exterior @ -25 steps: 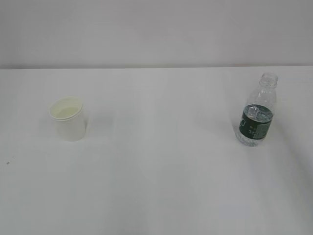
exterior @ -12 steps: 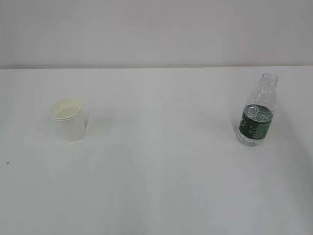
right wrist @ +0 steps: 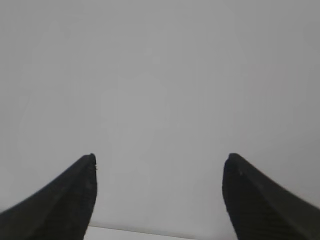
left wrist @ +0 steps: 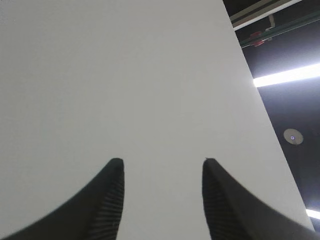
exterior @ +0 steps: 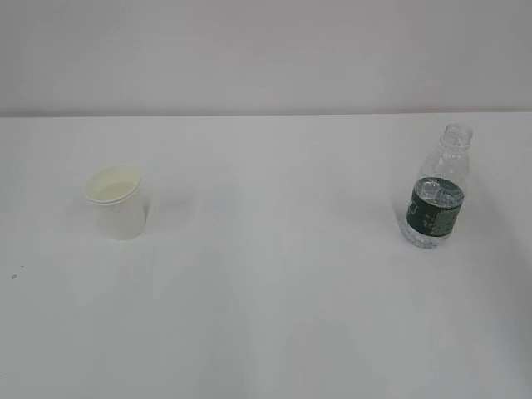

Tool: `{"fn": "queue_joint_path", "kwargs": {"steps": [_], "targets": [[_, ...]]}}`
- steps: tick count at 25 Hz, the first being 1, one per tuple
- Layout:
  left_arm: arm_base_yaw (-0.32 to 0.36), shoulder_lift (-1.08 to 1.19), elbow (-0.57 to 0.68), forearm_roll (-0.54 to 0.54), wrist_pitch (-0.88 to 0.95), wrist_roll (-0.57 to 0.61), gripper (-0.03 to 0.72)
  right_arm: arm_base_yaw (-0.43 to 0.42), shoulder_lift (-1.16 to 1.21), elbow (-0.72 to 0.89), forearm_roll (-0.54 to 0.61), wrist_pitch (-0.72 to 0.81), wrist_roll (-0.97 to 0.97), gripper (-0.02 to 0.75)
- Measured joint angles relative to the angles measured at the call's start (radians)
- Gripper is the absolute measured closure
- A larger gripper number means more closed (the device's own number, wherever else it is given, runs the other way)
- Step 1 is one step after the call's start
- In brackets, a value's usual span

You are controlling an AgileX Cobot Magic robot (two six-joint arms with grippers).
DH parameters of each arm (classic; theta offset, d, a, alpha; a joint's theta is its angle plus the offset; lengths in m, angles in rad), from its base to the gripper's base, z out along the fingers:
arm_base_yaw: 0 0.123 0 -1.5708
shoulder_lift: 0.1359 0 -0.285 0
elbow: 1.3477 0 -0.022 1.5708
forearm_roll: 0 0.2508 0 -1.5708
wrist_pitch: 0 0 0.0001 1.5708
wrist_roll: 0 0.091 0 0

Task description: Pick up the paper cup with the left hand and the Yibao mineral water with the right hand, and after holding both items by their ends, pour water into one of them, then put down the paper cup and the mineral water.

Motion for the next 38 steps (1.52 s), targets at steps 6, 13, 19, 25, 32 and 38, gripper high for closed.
{"fn": "queue_joint_path", "kwargs": {"steps": [6, 13, 19, 25, 32, 38], "targets": [[0.0, -0.023, -0.006, 0.045, 0.064, -0.002, 0.328, 0.0, 0.0, -0.004, -0.025, 0.009, 0.001, 0.148], [0.0, -0.03, -0.006, 0.032, 0.101, -0.002, 0.345, 0.0, 0.0, -0.004, -0.044, 0.012, 0.002, 0.147], [0.0, -0.088, -0.006, 0.1, 0.108, -0.003, 0.347, 0.0, 0.0, -0.004, -0.047, 0.012, 0.002, 0.147], [0.0, -0.149, -0.006, 0.12, 0.213, 0.004, 0.347, 0.0, -0.004, -0.004, -0.043, 0.018, 0.002, 0.147], [0.0, -0.223, -0.008, 0.116, 0.39, 0.138, 0.347, 0.0, -0.029, -0.004, -0.039, 0.028, 0.003, 0.148], [0.0, -0.248, -0.011, -0.027, 0.481, 0.387, 0.347, 0.0, -0.057, -0.004, -0.039, 0.077, 0.003, 0.147]]}}
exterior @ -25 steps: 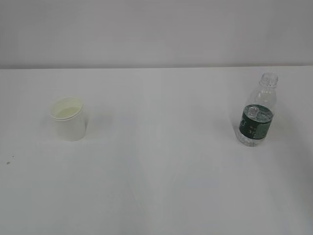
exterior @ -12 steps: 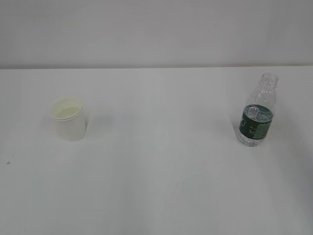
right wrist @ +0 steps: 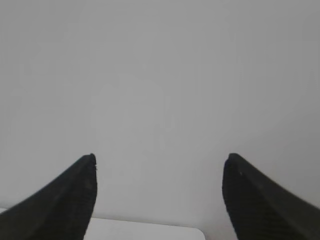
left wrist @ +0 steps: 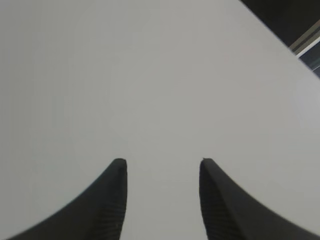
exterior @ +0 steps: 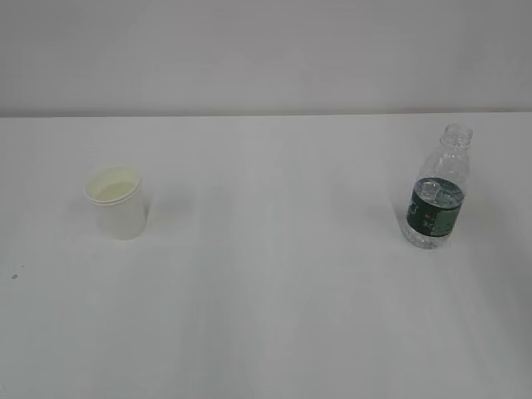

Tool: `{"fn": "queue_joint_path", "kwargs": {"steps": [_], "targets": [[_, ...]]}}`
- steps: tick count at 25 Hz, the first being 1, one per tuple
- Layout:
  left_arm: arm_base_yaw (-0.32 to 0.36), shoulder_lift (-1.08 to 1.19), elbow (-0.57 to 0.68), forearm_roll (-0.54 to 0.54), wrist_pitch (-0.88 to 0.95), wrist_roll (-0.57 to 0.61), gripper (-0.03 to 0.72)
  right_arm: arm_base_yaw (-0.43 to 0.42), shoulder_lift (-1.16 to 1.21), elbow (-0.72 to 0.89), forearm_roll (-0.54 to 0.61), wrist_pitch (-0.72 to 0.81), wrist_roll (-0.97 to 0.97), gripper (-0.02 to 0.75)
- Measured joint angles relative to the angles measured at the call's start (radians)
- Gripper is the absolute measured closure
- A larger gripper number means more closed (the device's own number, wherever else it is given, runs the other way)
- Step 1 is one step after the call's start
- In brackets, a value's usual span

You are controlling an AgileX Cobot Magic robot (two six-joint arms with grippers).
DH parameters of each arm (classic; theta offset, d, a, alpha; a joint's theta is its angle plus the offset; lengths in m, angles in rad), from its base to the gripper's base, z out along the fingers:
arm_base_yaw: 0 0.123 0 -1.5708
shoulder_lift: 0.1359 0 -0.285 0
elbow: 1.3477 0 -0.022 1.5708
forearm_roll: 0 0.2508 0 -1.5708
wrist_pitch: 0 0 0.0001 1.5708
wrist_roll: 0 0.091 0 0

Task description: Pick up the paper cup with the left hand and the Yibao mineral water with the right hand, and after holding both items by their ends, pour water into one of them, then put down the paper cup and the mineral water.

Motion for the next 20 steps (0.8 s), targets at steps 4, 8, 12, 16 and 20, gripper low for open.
{"fn": "queue_joint_path", "kwargs": {"steps": [4, 8, 12, 16, 20], "targets": [[0.0, -0.009, 0.0, -0.167, 0.119, 0.257, 0.347, 0.0, -0.028, 0.0, -0.01, 0.045, 0.0, 0.147], [0.0, -0.019, 0.0, -0.249, 0.168, 0.444, 0.347, 0.0, -0.056, -0.002, -0.014, 0.088, 0.0, 0.147], [0.0, -0.033, -0.002, -0.341, 0.228, 0.663, 0.347, 0.0, -0.078, -0.002, -0.014, 0.146, 0.002, 0.148], [0.0, -0.047, -0.002, -0.47, 0.252, 0.907, 0.347, 0.0, -0.102, -0.002, -0.014, 0.176, 0.002, 0.148], [0.0, -0.062, -0.002, -0.601, 0.341, 1.156, 0.347, 0.0, -0.13, -0.002, -0.008, 0.202, 0.002, 0.147]]}}
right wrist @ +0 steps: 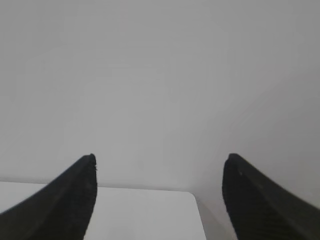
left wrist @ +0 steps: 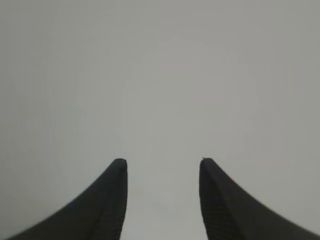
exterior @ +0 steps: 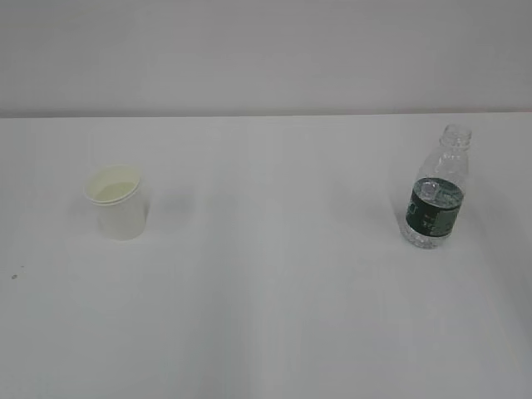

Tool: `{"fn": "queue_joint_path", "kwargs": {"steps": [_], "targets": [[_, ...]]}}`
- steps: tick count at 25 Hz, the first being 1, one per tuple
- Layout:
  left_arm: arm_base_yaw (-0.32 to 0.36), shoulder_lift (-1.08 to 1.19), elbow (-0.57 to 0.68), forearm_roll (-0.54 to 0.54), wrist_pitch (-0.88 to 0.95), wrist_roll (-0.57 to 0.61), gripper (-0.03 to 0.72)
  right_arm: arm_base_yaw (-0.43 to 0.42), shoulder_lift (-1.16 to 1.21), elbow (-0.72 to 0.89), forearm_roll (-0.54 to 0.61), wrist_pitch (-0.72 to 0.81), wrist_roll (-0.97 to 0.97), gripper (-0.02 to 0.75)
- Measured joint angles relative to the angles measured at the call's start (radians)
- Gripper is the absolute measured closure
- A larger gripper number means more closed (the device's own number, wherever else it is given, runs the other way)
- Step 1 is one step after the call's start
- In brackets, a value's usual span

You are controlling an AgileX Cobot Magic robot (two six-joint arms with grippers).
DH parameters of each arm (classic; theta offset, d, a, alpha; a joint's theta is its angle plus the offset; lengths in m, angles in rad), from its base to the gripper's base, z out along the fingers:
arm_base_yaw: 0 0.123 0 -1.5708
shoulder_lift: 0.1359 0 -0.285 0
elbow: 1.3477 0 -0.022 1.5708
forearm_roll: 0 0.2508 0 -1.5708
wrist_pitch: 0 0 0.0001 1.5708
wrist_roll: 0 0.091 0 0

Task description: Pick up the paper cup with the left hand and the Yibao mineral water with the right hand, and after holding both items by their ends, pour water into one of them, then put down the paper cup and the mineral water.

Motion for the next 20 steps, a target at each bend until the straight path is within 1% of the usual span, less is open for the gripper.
{"fn": "queue_joint_path", "kwargs": {"steps": [2, 4, 7, 10, 12, 16, 20], "targets": [[-0.004, -0.004, 0.0, -0.04, 0.073, 0.063, 0.347, 0.0, -0.015, 0.0, 0.008, 0.029, 0.0, 0.147], [-0.028, -0.004, 0.0, -0.069, 0.118, 0.124, 0.347, 0.0, -0.028, 0.0, 0.023, 0.061, 0.0, 0.147], [-0.101, -0.004, 0.0, -0.083, 0.168, 0.247, 0.347, 0.0, -0.044, 0.0, 0.033, 0.133, -0.006, 0.147], [-0.179, -0.008, 0.0, -0.085, 0.246, 0.343, 0.351, 0.0, -0.062, 0.0, 0.042, 0.205, -0.009, 0.147], [-0.217, -0.013, 0.0, -0.085, 0.303, 0.392, 0.364, 0.0, -0.08, 0.0, 0.06, 0.218, -0.009, 0.148], [-0.258, -0.024, 0.0, -0.072, 0.383, 0.425, 0.395, 0.0, -0.113, 0.0, 0.091, 0.22, -0.012, 0.148], [-0.263, -0.036, 0.0, -0.072, 0.393, 0.425, 0.4, 0.0, -0.157, 0.0, 0.114, 0.22, -0.012, 0.148]]}}
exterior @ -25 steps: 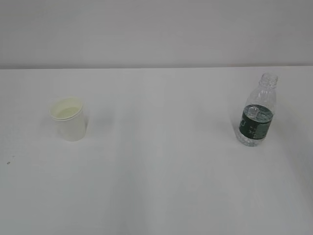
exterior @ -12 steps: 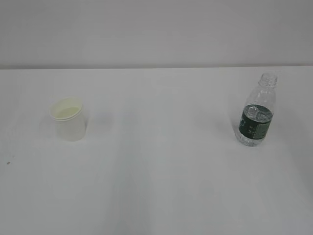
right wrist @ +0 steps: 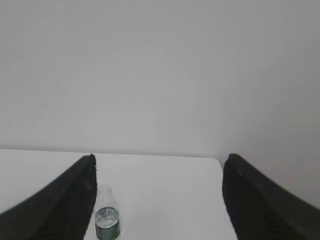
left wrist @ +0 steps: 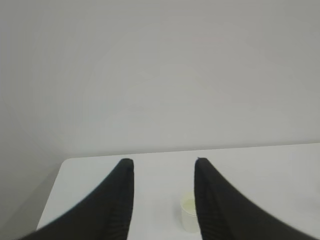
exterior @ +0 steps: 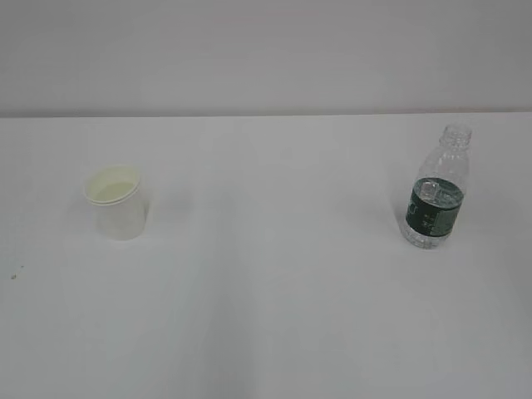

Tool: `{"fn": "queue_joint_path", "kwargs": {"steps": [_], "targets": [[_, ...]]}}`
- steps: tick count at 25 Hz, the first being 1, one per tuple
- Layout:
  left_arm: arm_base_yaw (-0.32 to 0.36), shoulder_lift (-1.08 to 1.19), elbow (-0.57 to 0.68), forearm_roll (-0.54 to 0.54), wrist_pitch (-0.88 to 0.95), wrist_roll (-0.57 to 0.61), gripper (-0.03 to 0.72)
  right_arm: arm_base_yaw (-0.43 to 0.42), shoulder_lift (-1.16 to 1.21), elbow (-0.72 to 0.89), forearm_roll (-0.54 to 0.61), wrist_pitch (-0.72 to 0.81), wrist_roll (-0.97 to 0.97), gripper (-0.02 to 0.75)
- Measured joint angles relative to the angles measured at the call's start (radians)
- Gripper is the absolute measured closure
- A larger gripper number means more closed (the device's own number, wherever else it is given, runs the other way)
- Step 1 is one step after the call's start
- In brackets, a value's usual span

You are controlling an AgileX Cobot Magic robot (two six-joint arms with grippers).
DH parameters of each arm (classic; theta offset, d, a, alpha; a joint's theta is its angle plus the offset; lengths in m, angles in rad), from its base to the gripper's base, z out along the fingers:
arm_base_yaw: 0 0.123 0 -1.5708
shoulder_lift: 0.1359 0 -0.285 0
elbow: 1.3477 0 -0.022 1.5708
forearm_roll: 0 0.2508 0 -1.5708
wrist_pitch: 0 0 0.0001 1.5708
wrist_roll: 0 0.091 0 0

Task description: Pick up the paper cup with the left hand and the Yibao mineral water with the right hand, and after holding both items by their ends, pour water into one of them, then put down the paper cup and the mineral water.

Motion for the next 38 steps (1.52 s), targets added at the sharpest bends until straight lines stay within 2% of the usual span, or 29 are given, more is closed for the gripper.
{"fn": "queue_joint_path", "kwargs": {"steps": [4, 10, 18, 38], "targets": [[0.0, -0.006, 0.012, -0.023, -0.012, 0.0, 0.401, 0.0, -0.05, 0.0, 0.017, 0.002, 0.0, 0.147], [0.0, -0.015, 0.129, -0.103, -0.053, 0.0, 0.402, 0.0, -0.102, 0.0, 0.052, 0.002, 0.0, 0.147], [0.0, -0.102, 0.257, -0.114, -0.143, 0.0, 0.402, 0.0, -0.175, 0.041, 0.053, 0.005, 0.0, 0.148], [0.0, -0.122, 0.268, -0.114, -0.182, 0.0, 0.403, 0.0, -0.435, 0.292, 0.052, 0.008, 0.089, 0.148]]}}
